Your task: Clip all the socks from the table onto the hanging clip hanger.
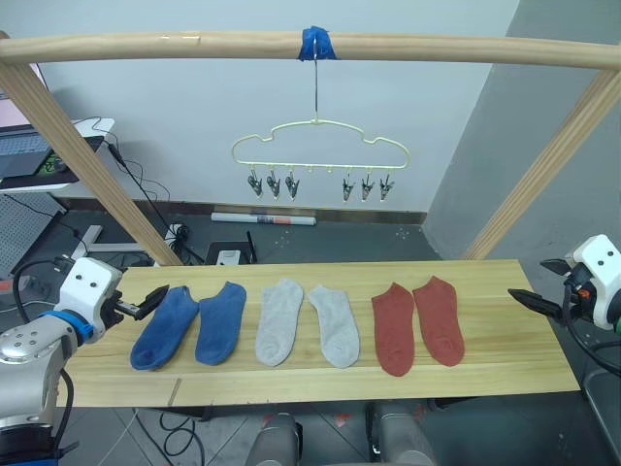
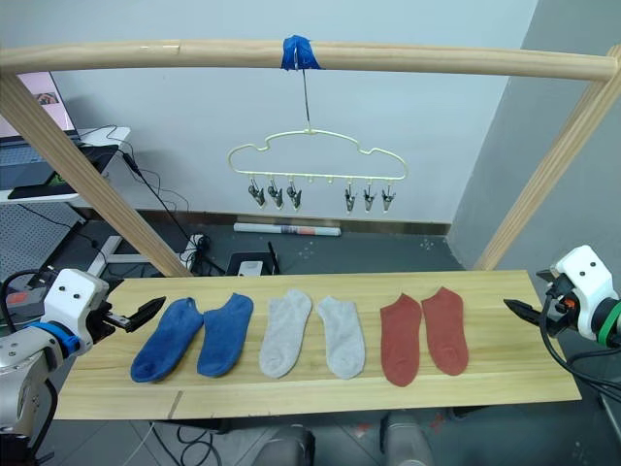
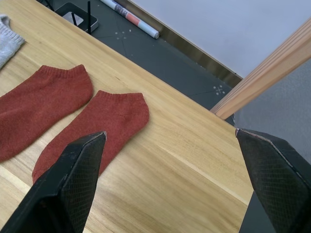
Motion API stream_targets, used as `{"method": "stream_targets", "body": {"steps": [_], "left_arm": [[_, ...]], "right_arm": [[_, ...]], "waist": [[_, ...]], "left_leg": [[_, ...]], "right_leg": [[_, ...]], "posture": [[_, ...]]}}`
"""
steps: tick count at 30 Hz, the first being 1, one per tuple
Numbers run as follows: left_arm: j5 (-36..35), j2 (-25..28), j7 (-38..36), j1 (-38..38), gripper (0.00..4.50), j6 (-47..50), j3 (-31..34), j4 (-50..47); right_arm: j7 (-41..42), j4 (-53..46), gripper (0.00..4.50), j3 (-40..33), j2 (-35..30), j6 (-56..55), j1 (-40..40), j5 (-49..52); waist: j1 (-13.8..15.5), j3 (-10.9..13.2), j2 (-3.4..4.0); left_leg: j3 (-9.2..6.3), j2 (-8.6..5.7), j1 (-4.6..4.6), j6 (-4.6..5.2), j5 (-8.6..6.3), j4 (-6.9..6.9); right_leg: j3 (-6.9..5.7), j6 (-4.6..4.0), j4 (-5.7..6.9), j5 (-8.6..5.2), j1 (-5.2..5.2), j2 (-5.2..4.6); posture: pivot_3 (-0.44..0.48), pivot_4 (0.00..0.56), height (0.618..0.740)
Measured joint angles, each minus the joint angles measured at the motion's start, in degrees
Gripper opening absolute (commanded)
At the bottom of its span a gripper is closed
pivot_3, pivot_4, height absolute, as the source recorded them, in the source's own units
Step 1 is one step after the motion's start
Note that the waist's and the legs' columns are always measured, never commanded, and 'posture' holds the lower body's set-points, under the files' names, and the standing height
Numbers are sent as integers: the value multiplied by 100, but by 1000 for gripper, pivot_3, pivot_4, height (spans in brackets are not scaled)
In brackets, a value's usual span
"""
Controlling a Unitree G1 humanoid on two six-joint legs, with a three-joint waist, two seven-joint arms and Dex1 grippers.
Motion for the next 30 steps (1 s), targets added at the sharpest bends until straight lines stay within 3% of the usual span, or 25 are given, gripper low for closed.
{"method": "stream_targets", "body": {"steps": [9,23,30], "left_arm": [[-53,-107,111,-79,4500,-653,253,449],[-128,-257,8,-399,4500,-748,205,595],[-149,-794,253,-590,4500,-532,-178,-153]], "right_arm": [[-10,-12,4470,91,93,-60,-92,0],[-126,-260,4470,91,227,-59,-184,76],[-336,-865,4470,70,587,-181,-132,150]], "waist": [[3,-2,0],[-20,-2,0],[-54,8,-2]], "left_leg": [[0,0,0,0,0,1],[1,-1,0,0,0,4],[-1,0,-1,0,0,9]], "right_leg": [[0,0,0,1,0,0],[2,3,0,3,1,0],[2,5,2,4,2,0]], "posture": [[-81,136,740],[-118,156,740],[-156,202,740]]}}
